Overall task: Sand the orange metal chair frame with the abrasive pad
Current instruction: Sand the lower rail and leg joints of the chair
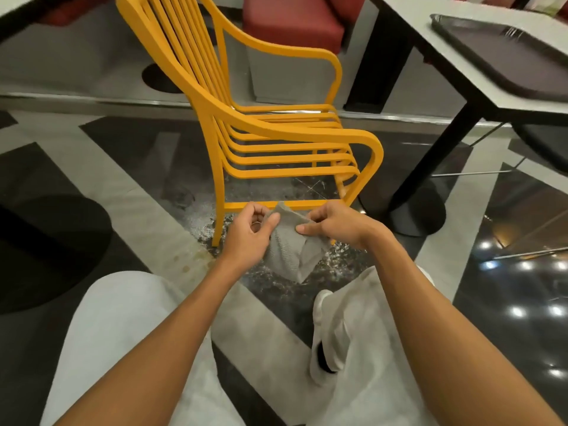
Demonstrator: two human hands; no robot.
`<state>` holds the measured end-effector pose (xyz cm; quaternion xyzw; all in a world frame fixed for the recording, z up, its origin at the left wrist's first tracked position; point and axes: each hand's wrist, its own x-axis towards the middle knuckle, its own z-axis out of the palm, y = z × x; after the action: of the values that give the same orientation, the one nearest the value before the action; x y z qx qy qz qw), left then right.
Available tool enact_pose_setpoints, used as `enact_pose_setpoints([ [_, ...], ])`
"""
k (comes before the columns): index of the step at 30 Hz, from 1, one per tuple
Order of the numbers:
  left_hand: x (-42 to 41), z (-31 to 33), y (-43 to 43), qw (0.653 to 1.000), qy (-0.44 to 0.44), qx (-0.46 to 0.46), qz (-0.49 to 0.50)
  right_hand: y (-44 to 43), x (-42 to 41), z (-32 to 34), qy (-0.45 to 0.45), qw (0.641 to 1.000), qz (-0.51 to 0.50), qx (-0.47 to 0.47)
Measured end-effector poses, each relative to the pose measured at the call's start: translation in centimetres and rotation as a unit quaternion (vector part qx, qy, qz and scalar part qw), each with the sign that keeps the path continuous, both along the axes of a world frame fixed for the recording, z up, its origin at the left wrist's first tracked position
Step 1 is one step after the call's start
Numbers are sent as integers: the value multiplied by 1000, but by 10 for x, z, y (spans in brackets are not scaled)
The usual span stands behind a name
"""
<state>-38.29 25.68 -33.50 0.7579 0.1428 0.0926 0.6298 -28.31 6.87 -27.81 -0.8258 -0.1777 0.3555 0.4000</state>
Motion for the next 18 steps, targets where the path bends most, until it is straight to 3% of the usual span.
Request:
enact_pose_setpoints([
  [4, 4, -10, -1, 1000, 27, -7, -2, 0, 4, -20, 17, 999, -33, 20],
  [12, 51, -31, 2, 955, 157, -245, -54, 12, 48, -59, 18, 993, -89, 80],
  [18, 107, -35, -6, 946, 144, -290, -6, 7, 97, -71, 29, 972, -202, 116],
])
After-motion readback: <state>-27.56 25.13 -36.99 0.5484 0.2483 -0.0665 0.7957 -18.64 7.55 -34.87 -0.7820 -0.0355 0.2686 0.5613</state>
